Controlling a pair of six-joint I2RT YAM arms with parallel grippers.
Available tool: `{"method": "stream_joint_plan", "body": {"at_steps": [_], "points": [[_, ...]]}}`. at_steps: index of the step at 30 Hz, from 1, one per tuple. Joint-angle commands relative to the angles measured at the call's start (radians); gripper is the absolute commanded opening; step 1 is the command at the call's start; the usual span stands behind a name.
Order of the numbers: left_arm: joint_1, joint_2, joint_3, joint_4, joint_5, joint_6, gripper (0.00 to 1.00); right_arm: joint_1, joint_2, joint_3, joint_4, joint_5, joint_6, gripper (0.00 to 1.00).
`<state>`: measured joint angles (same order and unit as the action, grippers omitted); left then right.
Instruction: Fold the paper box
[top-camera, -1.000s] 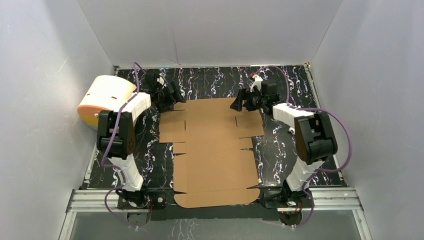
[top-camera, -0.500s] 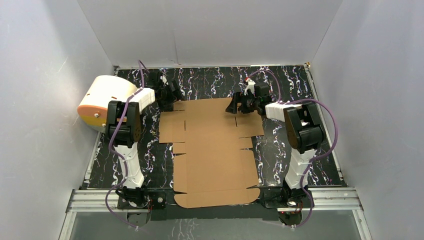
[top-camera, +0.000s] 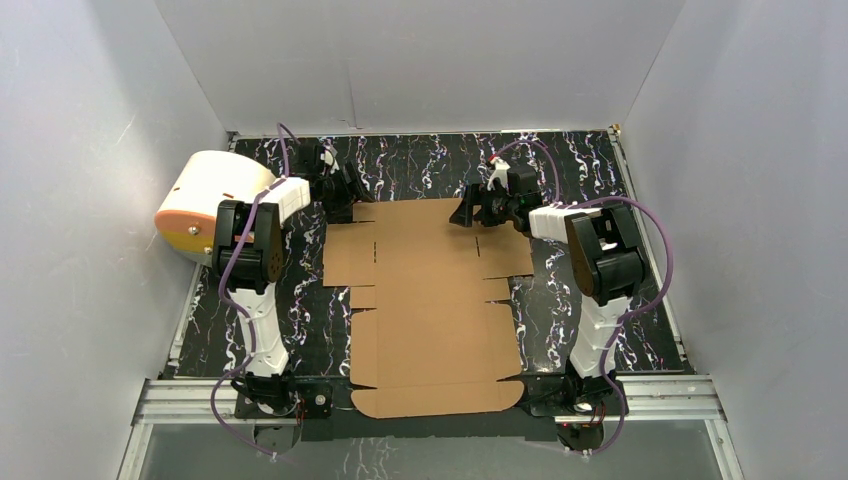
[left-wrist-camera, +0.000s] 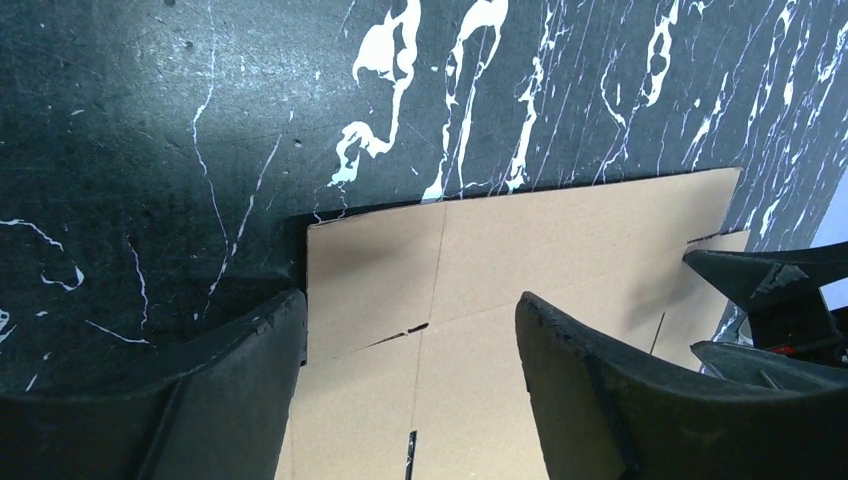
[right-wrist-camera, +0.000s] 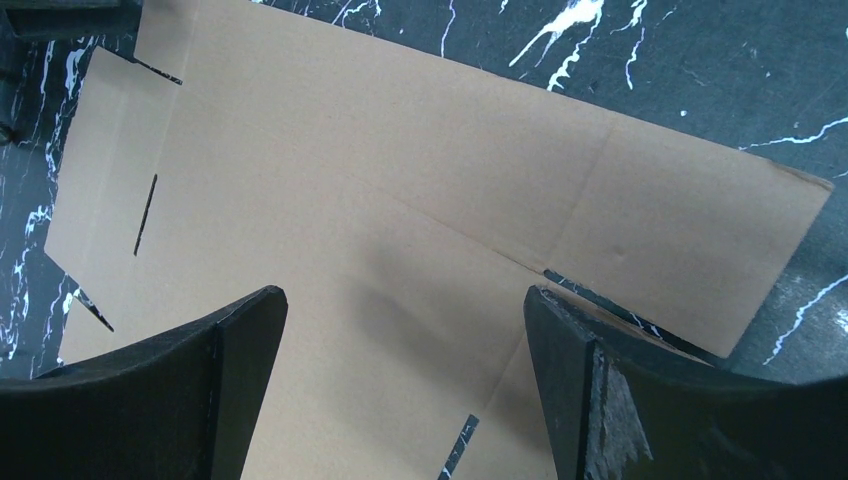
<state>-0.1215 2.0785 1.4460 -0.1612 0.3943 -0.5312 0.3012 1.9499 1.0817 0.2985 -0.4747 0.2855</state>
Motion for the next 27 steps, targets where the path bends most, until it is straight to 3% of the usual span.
{"method": "stream_joint_plan", "body": {"at_steps": [1, 10, 15, 27], "points": [[-0.003, -0.075, -0.024, -0.003, 0.065, -0.01, 0.7, 0.011, 0.018, -0.024, 0.043, 0.002, 0.001, 0.98], [-0.003, -0.135, -0.04, 0.04, 0.111, -0.04, 0.59, 0.019, 0.038, -0.033, 0.055, 0.006, 0.006, 0.98], [-0.003, -0.17, -0.074, 0.117, 0.149, -0.088, 0.57, 0.02, 0.046, -0.034, 0.057, 0.008, 0.005, 0.98], [-0.03, -0.114, -0.06, 0.132, 0.207, -0.103, 0.53, 0.025, 0.055, -0.038, 0.068, 0.007, 0.015, 0.99]]}}
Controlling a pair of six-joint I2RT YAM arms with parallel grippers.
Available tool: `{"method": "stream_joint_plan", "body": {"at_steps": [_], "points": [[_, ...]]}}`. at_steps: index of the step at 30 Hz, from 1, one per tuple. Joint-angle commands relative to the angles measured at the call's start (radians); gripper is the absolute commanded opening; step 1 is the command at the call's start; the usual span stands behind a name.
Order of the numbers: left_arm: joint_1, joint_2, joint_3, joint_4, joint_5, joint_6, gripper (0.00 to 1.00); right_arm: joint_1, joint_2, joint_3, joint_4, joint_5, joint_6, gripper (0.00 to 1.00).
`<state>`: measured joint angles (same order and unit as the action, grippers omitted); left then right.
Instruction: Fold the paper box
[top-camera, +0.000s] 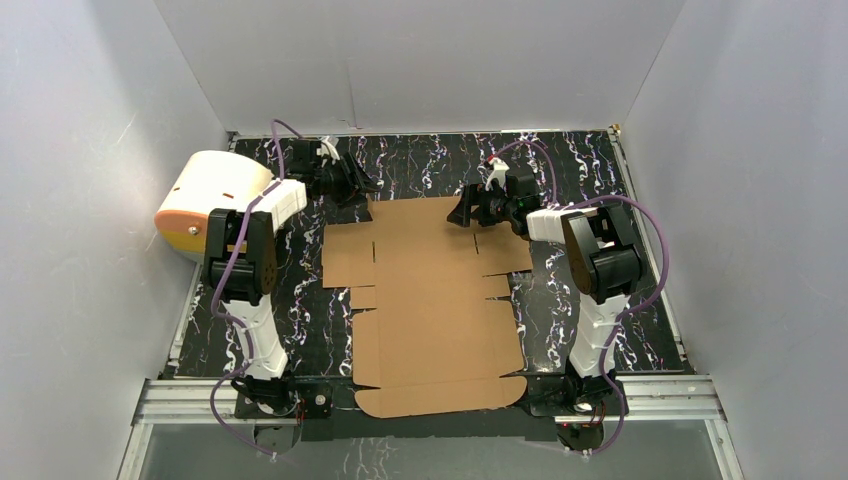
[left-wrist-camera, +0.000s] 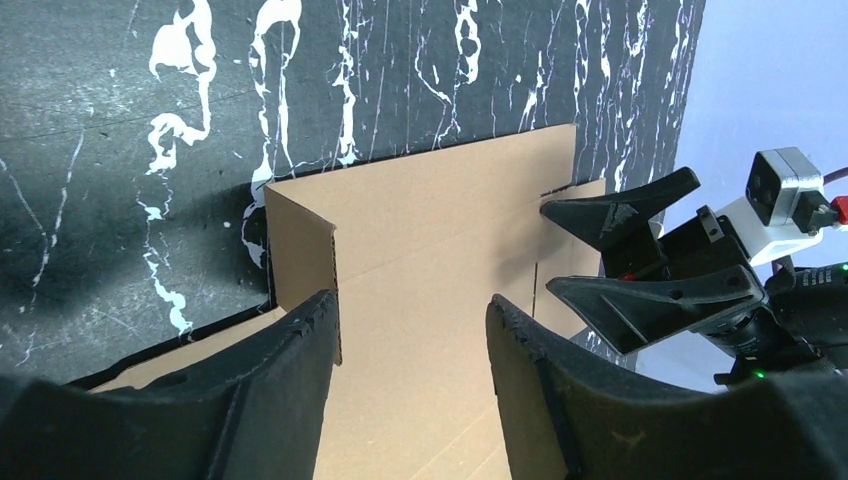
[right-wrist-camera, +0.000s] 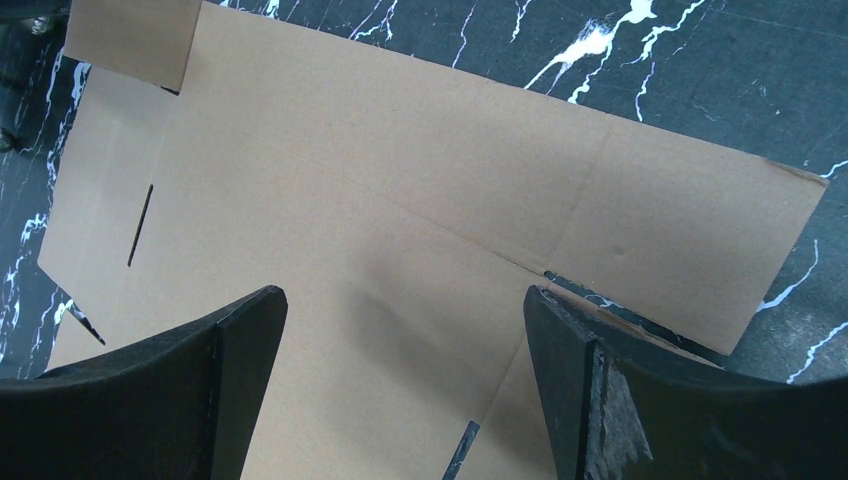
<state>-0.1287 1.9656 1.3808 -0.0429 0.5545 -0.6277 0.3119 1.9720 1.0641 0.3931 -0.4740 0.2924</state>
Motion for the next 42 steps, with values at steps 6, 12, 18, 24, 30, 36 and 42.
{"method": "stream_joint_plan", "body": {"at_steps": [6, 12, 18, 24, 30, 36, 42], "points": [[-0.049, 0.05, 0.025, 0.008, 0.04, -0.008, 0.52, 0.018, 0.037, -0.023, -0.022, 0.005, 0.014, 0.99], [-0.073, 0.089, 0.053, -0.012, 0.019, 0.002, 0.52, 0.019, 0.041, -0.021, -0.023, 0.006, 0.015, 0.99], [-0.075, 0.113, 0.064, -0.027, 0.006, 0.008, 0.52, 0.019, 0.034, -0.012, -0.028, 0.002, 0.015, 0.99], [-0.073, 0.043, 0.072, -0.096, -0.057, 0.051, 0.56, 0.019, -0.028, 0.003, -0.07, 0.003, -0.007, 0.99], [-0.066, -0.086, 0.017, -0.175, -0.141, 0.096, 0.65, 0.019, -0.108, -0.001, -0.13, 0.001, -0.015, 0.99], [-0.053, -0.253, -0.103, -0.236, -0.209, 0.128, 0.71, 0.025, -0.204, -0.063, -0.155, -0.03, 0.01, 0.98], [-0.044, -0.404, -0.249, -0.307, -0.272, 0.158, 0.76, 0.054, -0.282, -0.159, -0.156, -0.04, 0.026, 0.99]]}}
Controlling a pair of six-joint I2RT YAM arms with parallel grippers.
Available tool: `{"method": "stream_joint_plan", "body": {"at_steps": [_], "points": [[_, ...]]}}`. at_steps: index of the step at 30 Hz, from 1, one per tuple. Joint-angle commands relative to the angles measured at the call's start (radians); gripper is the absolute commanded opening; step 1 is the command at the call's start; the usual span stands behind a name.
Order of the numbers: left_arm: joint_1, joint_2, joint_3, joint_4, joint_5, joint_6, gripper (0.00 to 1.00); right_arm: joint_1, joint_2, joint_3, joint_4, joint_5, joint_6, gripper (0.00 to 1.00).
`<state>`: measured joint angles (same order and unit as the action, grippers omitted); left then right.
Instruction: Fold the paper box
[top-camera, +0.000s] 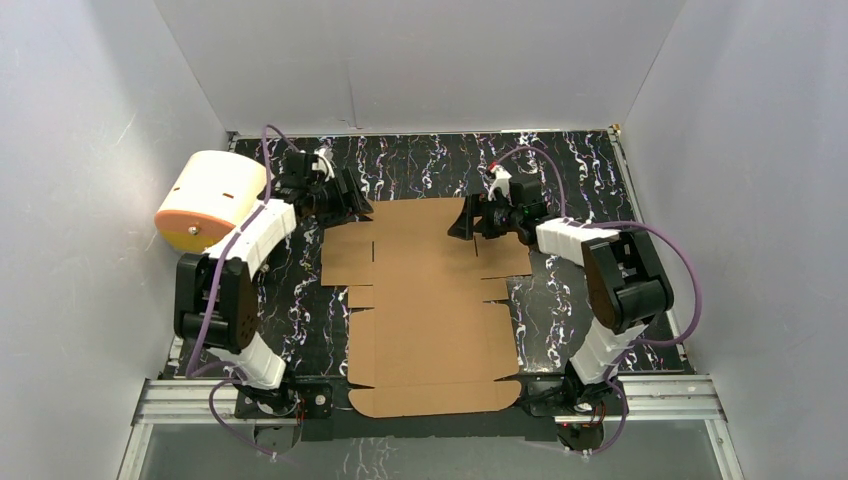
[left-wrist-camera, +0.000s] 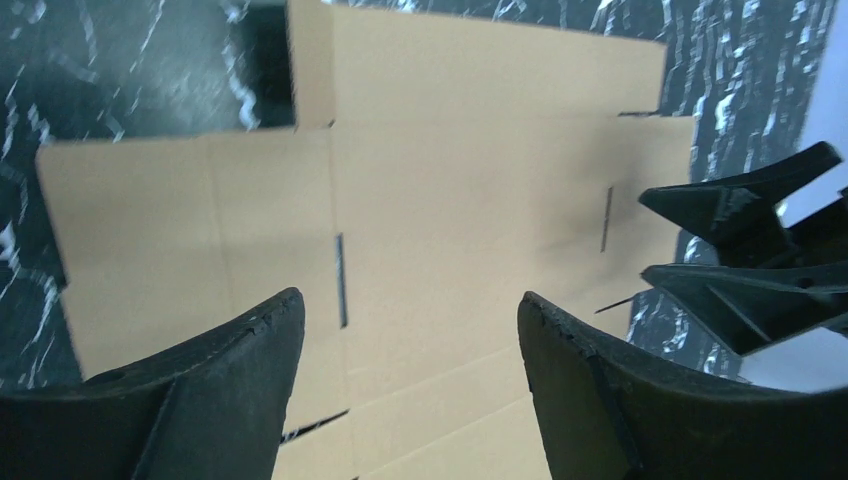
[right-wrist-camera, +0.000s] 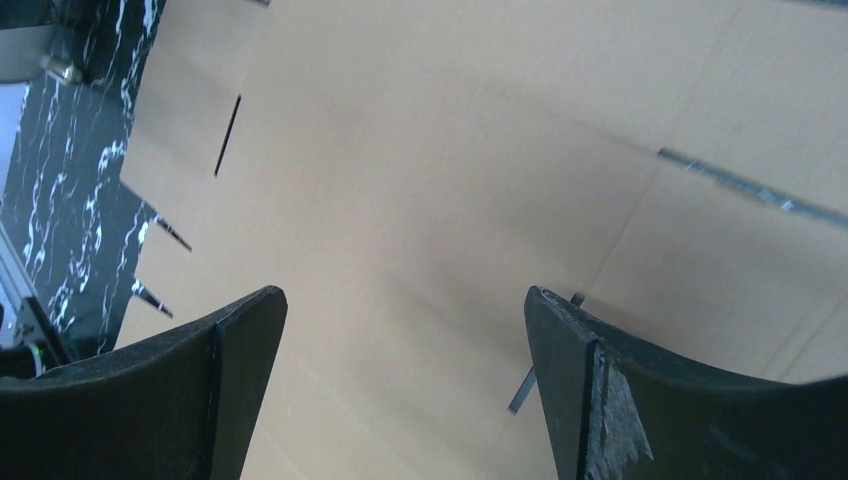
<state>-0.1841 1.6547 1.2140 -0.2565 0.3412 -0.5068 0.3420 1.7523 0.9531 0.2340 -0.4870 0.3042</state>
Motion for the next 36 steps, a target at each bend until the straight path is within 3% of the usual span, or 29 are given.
{"method": "stream_joint_plan", "body": {"at_steps": [1, 6, 14, 25, 36], "points": [[0.015, -0.117, -0.115, -0.103, -0.073, 0.041, 0.76, 0.032, -0.071, -0.062, 0.006, -0.028, 0.016, 0.99], [0.045, -0.215, -0.23, -0.122, -0.085, 0.055, 0.81, 0.067, -0.094, -0.124, 0.049, -0.031, 0.04, 0.99], [0.092, -0.234, -0.308, -0.14, -0.115, 0.06, 0.81, 0.112, -0.061, -0.163, 0.109, -0.026, 0.061, 0.99], [0.121, -0.192, -0.358, -0.157, -0.146, 0.066, 0.81, 0.114, -0.042, -0.203, 0.159, 0.002, 0.05, 0.99], [0.121, -0.099, -0.365, -0.134, -0.059, 0.063, 0.81, 0.114, -0.048, -0.248, 0.222, 0.024, 0.047, 0.98]]}}
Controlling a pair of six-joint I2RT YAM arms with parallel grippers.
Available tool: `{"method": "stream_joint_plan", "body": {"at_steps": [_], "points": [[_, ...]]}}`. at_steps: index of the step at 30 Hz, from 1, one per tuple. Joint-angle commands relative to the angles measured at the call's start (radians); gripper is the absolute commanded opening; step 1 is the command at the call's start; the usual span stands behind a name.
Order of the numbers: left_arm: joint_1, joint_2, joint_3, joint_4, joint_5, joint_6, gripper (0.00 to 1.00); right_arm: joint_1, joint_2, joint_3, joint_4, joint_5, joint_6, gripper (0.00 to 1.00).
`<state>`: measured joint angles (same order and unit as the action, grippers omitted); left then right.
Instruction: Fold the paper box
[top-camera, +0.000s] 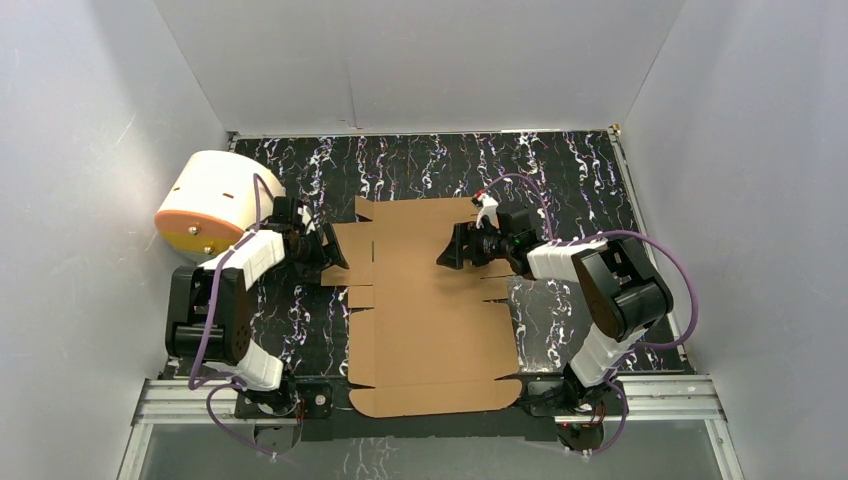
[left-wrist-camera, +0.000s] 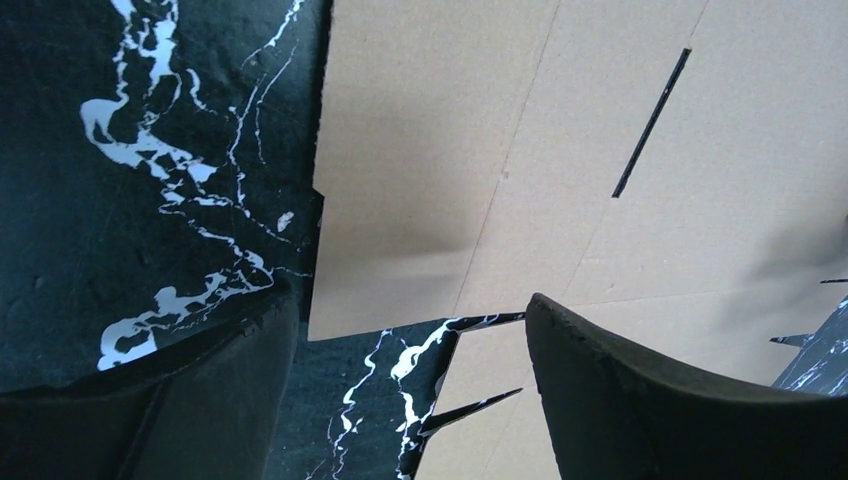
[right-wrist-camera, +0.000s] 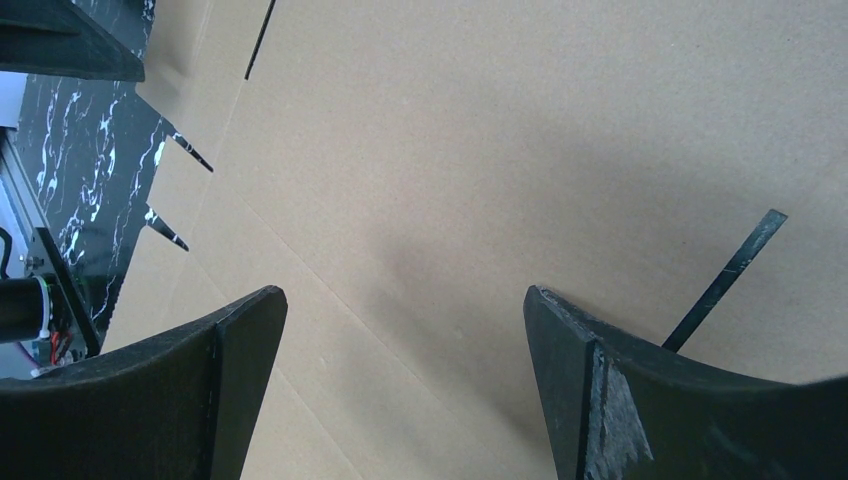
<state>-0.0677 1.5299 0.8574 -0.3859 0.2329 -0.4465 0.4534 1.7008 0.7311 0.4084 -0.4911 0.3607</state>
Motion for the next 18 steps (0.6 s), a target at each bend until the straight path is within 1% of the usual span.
{"method": "stream_joint_plan", "body": {"at_steps": [1, 6, 13, 18], "points": [[0.005, 0.032, -0.008, -0.003, 0.057, 0.002, 0.81, 0.001, 0.004, -0.031, 0.053, 0.031, -0.009, 0.98], [0.005, 0.017, -0.01, 0.01, 0.116, -0.011, 0.76, 0.002, 0.007, -0.049, 0.075, 0.037, -0.003, 0.99], [-0.001, -0.092, -0.005, 0.03, 0.162, -0.034, 0.7, 0.002, 0.022, -0.068, 0.1, 0.044, 0.001, 0.99], [-0.042, -0.139, 0.02, 0.028, 0.171, -0.04, 0.66, 0.002, 0.023, -0.07, 0.104, 0.051, 0.001, 0.99]]}}
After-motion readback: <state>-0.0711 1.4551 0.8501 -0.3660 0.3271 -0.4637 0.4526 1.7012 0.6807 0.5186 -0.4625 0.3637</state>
